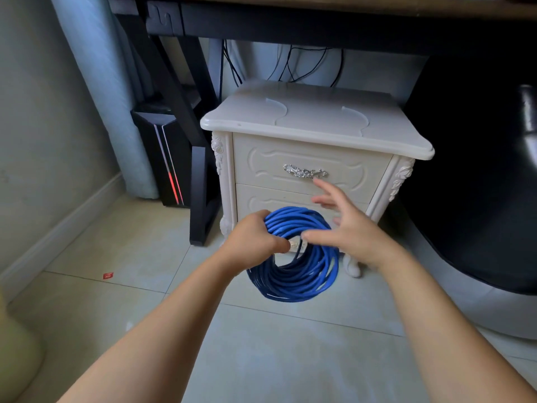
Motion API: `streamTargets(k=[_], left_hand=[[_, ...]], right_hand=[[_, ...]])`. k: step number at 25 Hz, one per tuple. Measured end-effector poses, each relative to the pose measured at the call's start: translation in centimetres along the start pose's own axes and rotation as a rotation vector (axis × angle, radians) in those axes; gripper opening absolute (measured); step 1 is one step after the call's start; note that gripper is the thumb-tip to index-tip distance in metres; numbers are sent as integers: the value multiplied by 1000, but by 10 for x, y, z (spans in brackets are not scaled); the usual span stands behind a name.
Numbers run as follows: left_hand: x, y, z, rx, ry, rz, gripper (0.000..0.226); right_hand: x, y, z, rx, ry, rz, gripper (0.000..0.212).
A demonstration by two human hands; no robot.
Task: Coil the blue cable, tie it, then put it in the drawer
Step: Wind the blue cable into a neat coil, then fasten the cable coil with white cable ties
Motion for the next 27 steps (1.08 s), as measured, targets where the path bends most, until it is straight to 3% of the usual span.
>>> streamTargets(k=[2,4,8,11,16,20,22,27], left_hand=[[-8,-8,6,137,48,69,23],[-13,-13,9,246,99,107,20],[-24,-12,3,428,160,154,18],[-28,-8,-2,455,169,178,19],[-32,-5,-9,487,152,175,19],[-33,-1,-6,496,139,148,19],[-35,-2,-2,492,145,151,19],[-36,-4,0,513,150,164,19]], right_hand=[[-8,9,20,-131,280,12,48],[-14,16,33,-37,526,22,24],[-40,16,61,359,686,136,26],[-75,8,88,563,656,179,34],[-125,35,120,740,328,-129,50],[-147,42,118,864,116,-262,72],[-152,44,112,920,114,-251,70],[-149,36,103,885,309,-35,60]])
Point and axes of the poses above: each hand's wrist, its own x-axis away from the middle knuckle, its own z-axis out of the back of the hand, y = z × x, the point moved 4 cm from there along -x, towards the middle knuckle, and after that the axes turned 7 degrees about z, right-handed, at the moved point
